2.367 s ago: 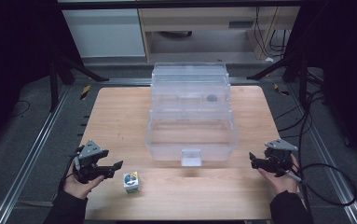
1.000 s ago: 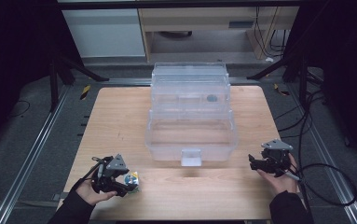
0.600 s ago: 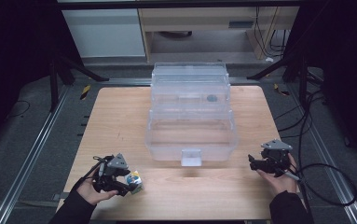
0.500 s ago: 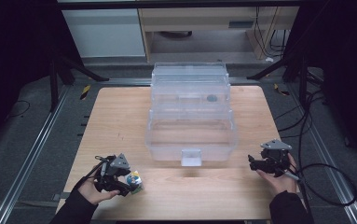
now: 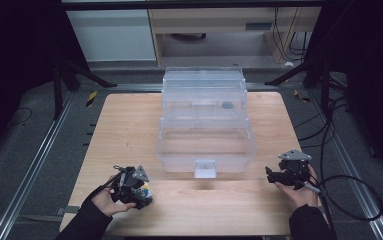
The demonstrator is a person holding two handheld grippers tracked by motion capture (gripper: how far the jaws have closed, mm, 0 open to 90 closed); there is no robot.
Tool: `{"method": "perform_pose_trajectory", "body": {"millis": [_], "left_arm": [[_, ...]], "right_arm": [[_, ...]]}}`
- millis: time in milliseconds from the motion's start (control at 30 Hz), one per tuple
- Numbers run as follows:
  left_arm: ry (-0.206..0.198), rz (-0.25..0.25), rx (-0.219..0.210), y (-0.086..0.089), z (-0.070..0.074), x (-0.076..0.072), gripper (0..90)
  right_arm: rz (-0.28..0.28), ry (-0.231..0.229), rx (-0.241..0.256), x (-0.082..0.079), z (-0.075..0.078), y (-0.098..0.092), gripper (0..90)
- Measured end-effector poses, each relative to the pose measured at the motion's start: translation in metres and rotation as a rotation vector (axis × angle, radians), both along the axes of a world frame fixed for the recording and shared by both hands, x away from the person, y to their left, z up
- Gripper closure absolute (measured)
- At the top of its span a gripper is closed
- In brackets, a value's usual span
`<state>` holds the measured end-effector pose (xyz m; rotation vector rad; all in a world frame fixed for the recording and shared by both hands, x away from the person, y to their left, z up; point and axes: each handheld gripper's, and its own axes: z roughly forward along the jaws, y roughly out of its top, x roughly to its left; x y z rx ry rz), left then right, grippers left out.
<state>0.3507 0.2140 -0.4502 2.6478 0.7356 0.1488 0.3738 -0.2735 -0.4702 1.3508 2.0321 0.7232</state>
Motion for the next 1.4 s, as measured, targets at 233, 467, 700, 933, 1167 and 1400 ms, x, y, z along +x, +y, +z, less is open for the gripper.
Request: {"method": "perform_pose_trajectory", "body": {"millis": [233,467,700,933,1167,1400], "left_arm": [[0.013,-0.008,0.022,-0.003,-0.002,0.003,43.2],[0.0,0.047,-0.013,0.003,0.009,0.003,44.4],[-0.064,0.203,-0.061,0.03,0.025,0.012,44.3],[-0.094,0.378,-0.068,0.063,0.02,0.027,44.2],[-0.082,0.506,-0.041,0.088,0.006,0.037,44.1],[-0.061,0.541,-0.024,0.097,-0.004,0.041,43.8]], "right_arm": [[0.004,0.007,-0.004,0.001,0.0,0.0,13.9],[0.004,0.005,-0.005,0.001,0.0,0.0,13.8],[0.005,0.005,-0.004,0.001,0.0,0.0,14.3],[0.008,0.003,-0.002,0.001,0.0,0.0,14.5],[0.011,0.008,-0.004,0.001,-0.001,0.0,14.5],[0.014,0.01,0.0,0.001,-0.001,0.001,14.4]]}}
